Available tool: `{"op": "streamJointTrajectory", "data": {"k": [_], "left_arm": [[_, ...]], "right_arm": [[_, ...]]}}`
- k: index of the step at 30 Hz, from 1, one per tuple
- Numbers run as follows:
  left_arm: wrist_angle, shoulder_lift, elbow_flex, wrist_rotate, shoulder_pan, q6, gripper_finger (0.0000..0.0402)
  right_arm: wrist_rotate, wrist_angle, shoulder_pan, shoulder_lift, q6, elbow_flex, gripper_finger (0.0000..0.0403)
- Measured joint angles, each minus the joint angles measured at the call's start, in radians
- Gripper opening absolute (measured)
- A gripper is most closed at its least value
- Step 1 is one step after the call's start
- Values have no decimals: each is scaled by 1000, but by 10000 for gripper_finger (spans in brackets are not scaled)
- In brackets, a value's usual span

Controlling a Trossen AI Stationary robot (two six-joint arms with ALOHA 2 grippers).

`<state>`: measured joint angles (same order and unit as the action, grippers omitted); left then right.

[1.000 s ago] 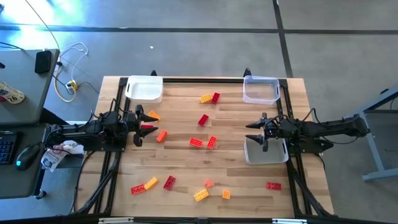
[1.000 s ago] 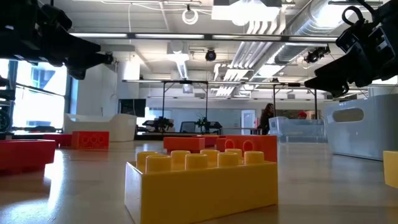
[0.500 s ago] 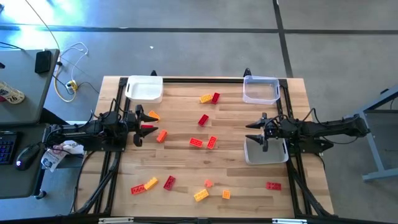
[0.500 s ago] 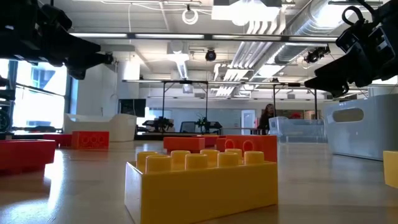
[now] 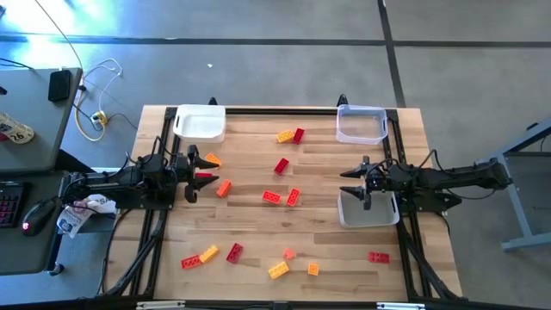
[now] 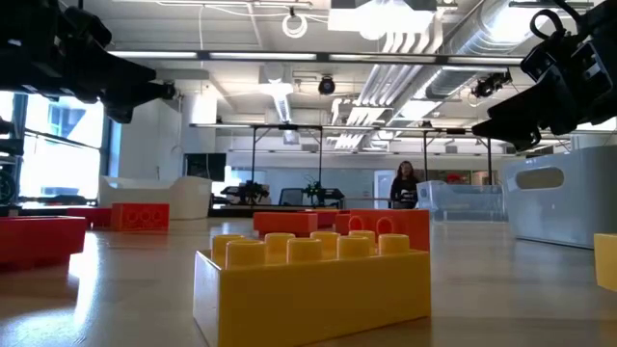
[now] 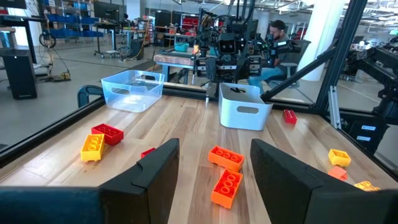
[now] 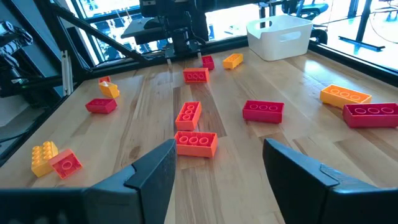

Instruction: Sort & place blocks by color

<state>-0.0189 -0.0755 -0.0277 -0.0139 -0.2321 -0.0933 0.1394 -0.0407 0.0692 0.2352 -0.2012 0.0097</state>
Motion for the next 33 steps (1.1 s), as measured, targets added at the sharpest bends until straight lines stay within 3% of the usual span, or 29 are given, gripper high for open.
{"op": "streamJointTrajectory", "data": {"k": [16, 33], "left_arm": [[0, 0, 0, 0, 0, 0, 188], [0, 0, 0, 0, 0, 0, 188]], "right_arm": [[0, 0, 0, 0, -5, 0, 226], [7, -27, -1, 0, -197, 0, 226]]}}
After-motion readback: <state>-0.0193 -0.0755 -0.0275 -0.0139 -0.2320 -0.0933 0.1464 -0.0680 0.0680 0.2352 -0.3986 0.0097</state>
